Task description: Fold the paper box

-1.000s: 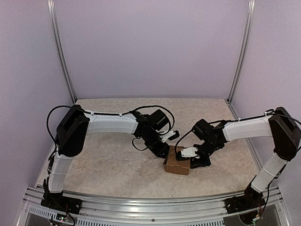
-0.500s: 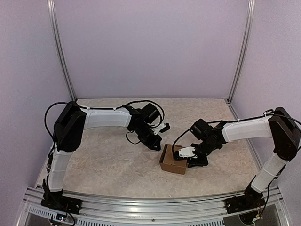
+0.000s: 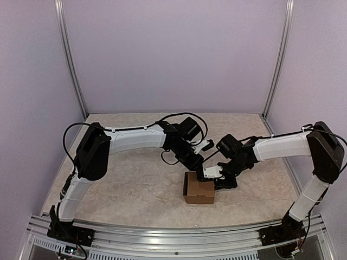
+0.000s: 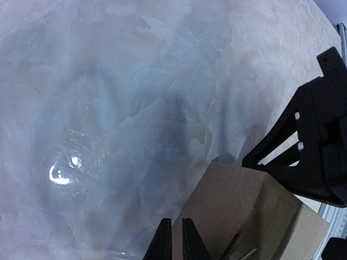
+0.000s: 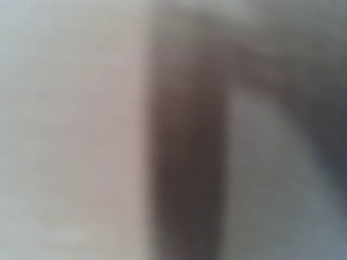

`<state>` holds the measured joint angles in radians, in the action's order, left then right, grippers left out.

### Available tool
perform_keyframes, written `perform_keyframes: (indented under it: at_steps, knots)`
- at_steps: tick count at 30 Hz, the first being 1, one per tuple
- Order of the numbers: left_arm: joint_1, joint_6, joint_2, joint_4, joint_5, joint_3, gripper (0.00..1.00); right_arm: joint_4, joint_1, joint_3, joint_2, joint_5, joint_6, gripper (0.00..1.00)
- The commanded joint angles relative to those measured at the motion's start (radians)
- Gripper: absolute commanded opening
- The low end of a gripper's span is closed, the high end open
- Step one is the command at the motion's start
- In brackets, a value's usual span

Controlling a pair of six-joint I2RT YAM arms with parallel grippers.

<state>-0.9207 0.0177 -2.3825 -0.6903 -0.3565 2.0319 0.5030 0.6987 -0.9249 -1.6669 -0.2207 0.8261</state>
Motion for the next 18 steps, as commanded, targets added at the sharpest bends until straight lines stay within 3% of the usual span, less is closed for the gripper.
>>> perform_keyframes:
  at_steps: [1,8,14,18]
  knots:
    - [0.003,0.016,0.020,-0.010,0.074,-0.041,0.08,-0.010,0.009,0.001,-0.012,0.009,-0.015,0.24]
    - [0.060,0.072,0.249,0.062,0.251,-0.253,0.20,0.007,0.007,0.014,0.033,0.023,-0.022,0.26]
    - [0.049,0.110,0.398,0.051,0.248,-0.507,0.19,0.035,0.007,0.038,0.086,0.024,-0.026,0.28]
    - [0.002,0.085,0.402,0.019,0.180,-0.569,0.14,0.054,0.010,0.037,0.087,0.018,-0.030,0.29]
